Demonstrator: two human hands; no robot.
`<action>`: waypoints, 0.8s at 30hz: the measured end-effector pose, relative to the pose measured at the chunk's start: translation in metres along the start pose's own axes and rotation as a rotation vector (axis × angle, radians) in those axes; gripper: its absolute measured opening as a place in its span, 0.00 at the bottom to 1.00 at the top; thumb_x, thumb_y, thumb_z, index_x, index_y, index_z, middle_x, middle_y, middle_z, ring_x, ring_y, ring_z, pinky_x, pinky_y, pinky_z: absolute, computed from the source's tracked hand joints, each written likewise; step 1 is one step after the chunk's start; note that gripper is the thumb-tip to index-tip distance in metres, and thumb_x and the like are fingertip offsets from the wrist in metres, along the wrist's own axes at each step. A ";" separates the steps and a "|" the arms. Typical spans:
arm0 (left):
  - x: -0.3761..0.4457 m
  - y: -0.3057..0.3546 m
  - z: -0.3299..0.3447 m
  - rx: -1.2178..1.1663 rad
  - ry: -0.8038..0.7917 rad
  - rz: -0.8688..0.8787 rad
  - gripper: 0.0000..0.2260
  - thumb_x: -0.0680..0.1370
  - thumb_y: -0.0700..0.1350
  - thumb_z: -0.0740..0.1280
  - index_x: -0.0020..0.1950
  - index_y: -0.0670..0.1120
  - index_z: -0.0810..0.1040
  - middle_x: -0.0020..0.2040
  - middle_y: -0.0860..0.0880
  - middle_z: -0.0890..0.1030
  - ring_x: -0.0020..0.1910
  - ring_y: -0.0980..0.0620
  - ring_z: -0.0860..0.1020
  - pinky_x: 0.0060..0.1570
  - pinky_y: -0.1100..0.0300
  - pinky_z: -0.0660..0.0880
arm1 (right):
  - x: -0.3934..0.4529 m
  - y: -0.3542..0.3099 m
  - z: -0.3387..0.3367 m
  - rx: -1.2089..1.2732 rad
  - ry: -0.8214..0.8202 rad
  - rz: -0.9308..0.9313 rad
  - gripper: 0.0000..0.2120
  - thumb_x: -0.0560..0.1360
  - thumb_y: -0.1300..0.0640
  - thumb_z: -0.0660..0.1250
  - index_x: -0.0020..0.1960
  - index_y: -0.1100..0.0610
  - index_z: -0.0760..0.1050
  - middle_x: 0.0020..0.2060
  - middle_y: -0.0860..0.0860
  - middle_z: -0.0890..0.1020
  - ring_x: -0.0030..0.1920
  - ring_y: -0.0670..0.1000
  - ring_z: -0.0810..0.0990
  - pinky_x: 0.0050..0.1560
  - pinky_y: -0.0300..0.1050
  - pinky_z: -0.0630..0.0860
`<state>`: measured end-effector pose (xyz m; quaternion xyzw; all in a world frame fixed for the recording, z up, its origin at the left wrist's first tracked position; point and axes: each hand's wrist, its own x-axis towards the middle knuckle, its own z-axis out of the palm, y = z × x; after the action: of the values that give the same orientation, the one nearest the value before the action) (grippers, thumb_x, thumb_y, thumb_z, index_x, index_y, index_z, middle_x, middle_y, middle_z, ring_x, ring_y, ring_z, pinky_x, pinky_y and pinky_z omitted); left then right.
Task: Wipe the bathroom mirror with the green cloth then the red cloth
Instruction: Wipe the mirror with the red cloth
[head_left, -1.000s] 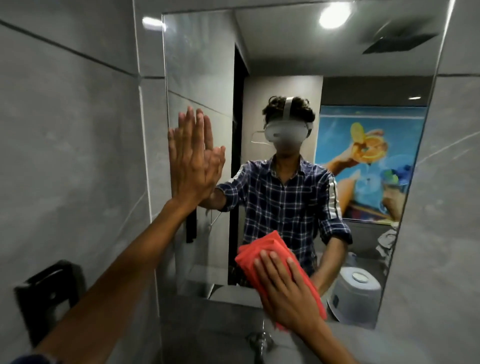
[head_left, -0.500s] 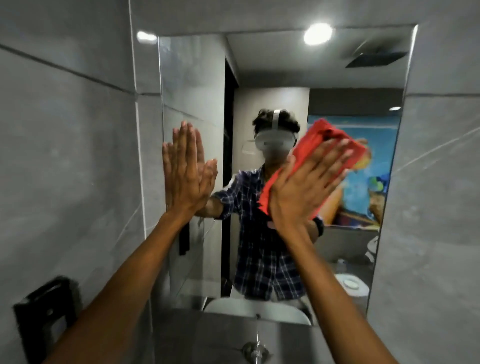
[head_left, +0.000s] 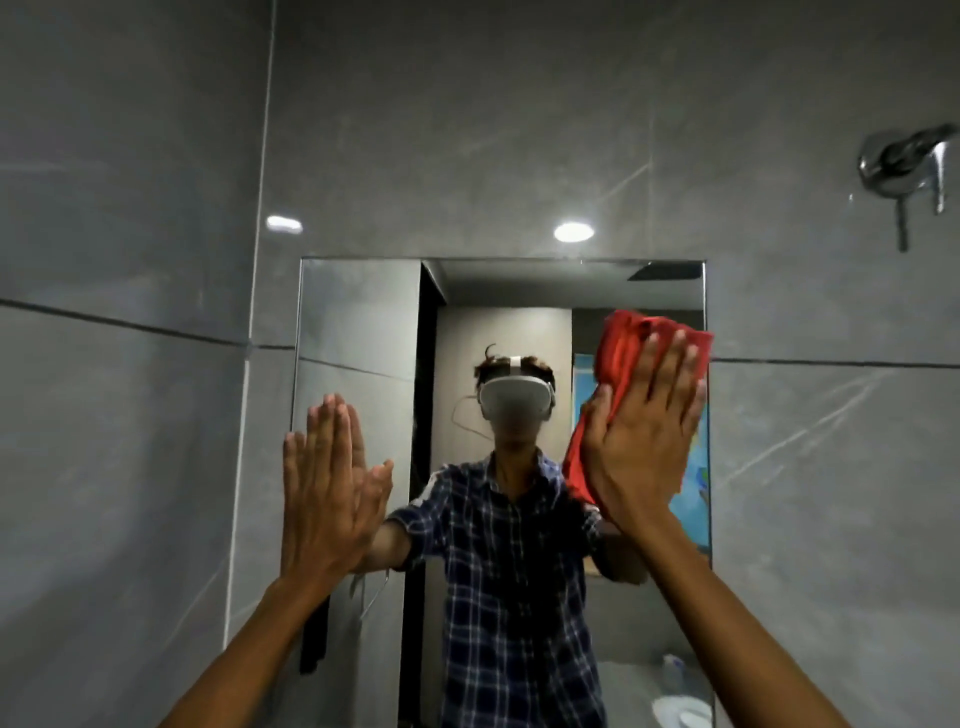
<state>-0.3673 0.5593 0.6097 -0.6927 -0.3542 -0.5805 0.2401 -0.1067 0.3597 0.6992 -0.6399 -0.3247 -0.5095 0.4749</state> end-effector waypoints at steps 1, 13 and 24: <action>-0.001 -0.002 -0.001 0.009 0.015 0.003 0.36 0.83 0.59 0.51 0.86 0.42 0.48 0.88 0.44 0.47 0.88 0.45 0.47 0.86 0.42 0.45 | 0.018 -0.022 0.000 0.019 0.035 0.134 0.36 0.84 0.44 0.50 0.85 0.59 0.41 0.85 0.60 0.47 0.85 0.60 0.46 0.84 0.63 0.49; 0.012 -0.090 -0.028 0.104 0.048 -0.006 0.36 0.83 0.61 0.46 0.86 0.41 0.49 0.88 0.43 0.48 0.87 0.44 0.50 0.86 0.43 0.45 | -0.004 -0.114 0.056 0.082 -0.098 -0.791 0.39 0.80 0.47 0.57 0.85 0.56 0.44 0.85 0.55 0.45 0.85 0.55 0.43 0.82 0.60 0.51; -0.020 -0.013 0.018 -0.084 -0.029 -0.015 0.33 0.85 0.59 0.42 0.86 0.43 0.50 0.88 0.45 0.50 0.87 0.46 0.50 0.85 0.44 0.45 | 0.041 -0.121 0.039 0.115 0.022 0.151 0.36 0.83 0.47 0.50 0.83 0.65 0.42 0.83 0.67 0.47 0.84 0.66 0.47 0.84 0.63 0.48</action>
<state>-0.3673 0.5768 0.5853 -0.7078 -0.3382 -0.5865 0.2014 -0.1905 0.4347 0.7713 -0.6285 -0.2992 -0.4598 0.5514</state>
